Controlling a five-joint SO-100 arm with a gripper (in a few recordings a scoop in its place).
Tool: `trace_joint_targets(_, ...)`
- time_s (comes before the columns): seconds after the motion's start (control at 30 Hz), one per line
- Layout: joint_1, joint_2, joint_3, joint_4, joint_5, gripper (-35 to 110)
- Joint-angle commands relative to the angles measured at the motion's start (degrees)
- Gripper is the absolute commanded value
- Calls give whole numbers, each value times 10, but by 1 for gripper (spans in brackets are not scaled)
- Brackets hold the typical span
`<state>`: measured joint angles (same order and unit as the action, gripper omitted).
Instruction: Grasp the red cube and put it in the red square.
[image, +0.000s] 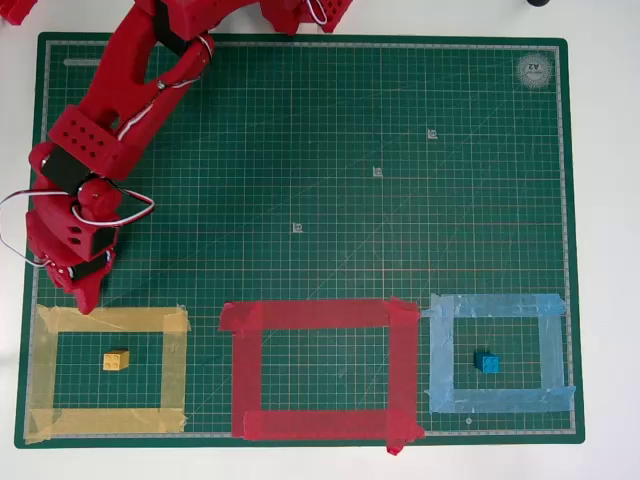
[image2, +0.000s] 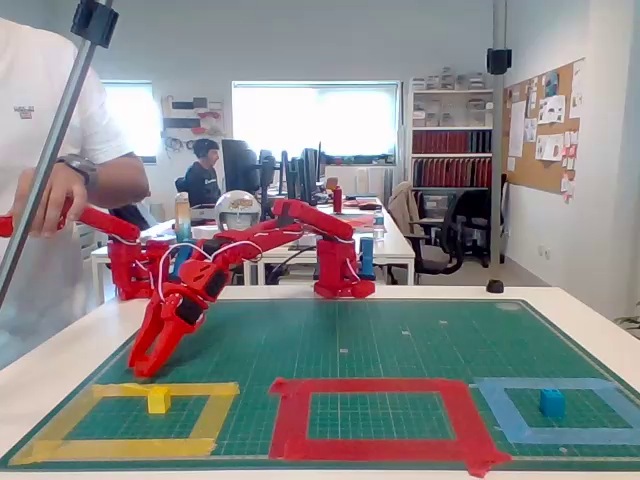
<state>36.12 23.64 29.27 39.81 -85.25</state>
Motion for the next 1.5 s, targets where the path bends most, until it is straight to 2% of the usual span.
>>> trace_joint_targets(0.0, 17, 70, 1, -3, -8, 21)
trace_joint_targets(1.27, 15, 87, 49, -2, -12, 21)
trace_joint_targets(1.47, 15, 90, 49, -2, -13, 9)
